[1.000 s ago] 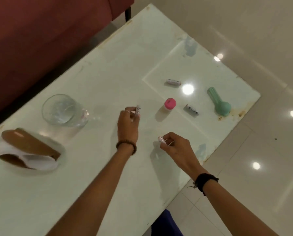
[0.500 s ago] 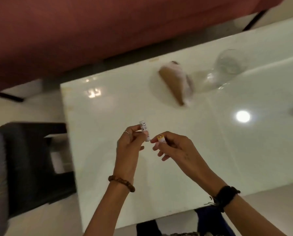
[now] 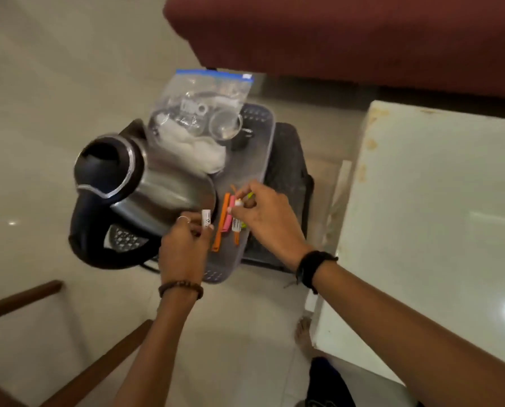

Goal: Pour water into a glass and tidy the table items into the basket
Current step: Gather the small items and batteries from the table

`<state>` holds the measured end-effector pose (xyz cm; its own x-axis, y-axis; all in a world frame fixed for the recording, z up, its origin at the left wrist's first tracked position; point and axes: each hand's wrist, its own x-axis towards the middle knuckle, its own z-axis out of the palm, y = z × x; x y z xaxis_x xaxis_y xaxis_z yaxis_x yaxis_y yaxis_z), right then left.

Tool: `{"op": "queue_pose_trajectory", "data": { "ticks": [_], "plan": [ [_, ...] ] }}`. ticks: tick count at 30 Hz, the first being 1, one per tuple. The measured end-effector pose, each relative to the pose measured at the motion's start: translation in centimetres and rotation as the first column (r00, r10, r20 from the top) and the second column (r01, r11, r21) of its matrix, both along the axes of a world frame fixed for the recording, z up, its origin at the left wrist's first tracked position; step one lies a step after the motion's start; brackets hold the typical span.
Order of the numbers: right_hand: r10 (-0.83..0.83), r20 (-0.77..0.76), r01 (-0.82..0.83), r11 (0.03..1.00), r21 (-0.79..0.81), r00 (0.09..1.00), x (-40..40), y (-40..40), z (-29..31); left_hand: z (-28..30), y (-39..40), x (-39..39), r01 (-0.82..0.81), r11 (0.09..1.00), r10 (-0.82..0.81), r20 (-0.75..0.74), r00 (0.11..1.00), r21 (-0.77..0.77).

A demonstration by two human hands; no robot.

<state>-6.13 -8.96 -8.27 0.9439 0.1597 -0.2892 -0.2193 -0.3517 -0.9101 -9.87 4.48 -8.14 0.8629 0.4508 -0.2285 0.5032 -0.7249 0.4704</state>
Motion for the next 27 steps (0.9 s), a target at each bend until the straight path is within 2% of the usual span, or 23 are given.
{"op": "queue_pose_trajectory", "data": {
  "ticks": [3, 6, 9, 11, 14, 16, 18, 20, 23, 27],
  "plan": [
    [0.127, 0.055, -0.111, 0.966, -0.235, 0.990, 0.3, 2.1, -1.3, -2.1, 0.8, 0.0, 0.100, 0.993, -0.088, -0.161, 0.983, 0.067],
    [0.324, 0.168, -0.172, 0.795, -0.582, 0.931, 0.1, 2.9, -2.3, -3.7, 0.7, -0.3, 0.151, 0.982, -0.119, -0.252, 0.960, 0.112],
    [0.451, 0.178, -0.208, 0.680, -0.703, 0.875, 0.2, 2.8, -2.5, -4.2, 0.6, -0.5, 0.164, 0.980, -0.120, -0.315, 0.942, 0.116],
    [0.470, 0.172, -0.230, 0.679, -0.697, 0.866, 0.4, 2.2, -2.5, -3.8, 0.2, -0.5, 0.189, 0.974, -0.141, -0.323, 0.936, 0.121],
    [0.369, 0.216, -0.217, 0.832, -0.511, 0.904, 0.5, 0.4, -2.0, -2.4, -1.2, -0.4, 0.223, 0.965, -0.203, -0.143, 0.969, 0.141],
    [0.222, 0.267, -0.120, 0.928, -0.352, 0.938, 0.4, -2.5, -1.5, -0.9, -3.6, -0.1, 0.240, 0.961, -0.246, 0.028, 0.969, 0.136],
    [0.091, 0.253, -0.029, 0.970, -0.240, 0.963, -0.2, -6.3, -1.2, 0.3, -7.0, 0.1, 0.288, 0.952, -0.300, 0.127, 0.946, 0.105],
    [-0.002, 0.210, 0.045, 0.979, -0.200, 0.978, -1.5, -11.5, -1.6, 0.6, -12.2, 0.3, 0.407, 0.914, -0.399, 0.190, 0.897, 0.002],
    [-0.160, 0.108, 0.181, 0.956, -0.233, 0.981, -4.6, -20.6, -3.0, -0.1, -21.6, 0.1, 0.504, 0.841, -0.482, 0.150, 0.863, -0.195],
    [-0.404, 0.022, 0.391, 0.868, -0.307, 0.914, -10.9, -34.2, -5.2, -2.2, -36.0, -2.5, 0.684, 0.660, -0.696, 0.089, 0.712, -0.311]
  ]
}}
